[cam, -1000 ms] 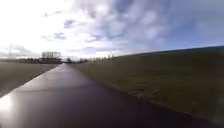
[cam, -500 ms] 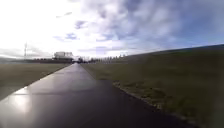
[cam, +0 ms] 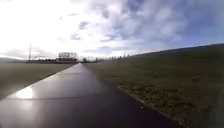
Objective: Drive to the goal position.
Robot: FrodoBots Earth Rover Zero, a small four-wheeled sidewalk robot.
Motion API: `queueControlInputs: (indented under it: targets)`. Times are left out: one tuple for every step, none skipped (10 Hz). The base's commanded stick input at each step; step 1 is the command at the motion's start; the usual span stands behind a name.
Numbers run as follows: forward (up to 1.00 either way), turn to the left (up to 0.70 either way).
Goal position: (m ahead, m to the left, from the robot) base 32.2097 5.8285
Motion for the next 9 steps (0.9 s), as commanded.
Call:
queueControlInputs:
  targets:
    - [0.00,0.00]
    - [0.00,0.54]
    - [0.00,0.98]
    - [0.00,1.00]
    - [0.00,1.00]
    - [0.00,1.00]
    - [0.00,1.00]
    - [0.00,1.00]
    - [0.00,1.00]
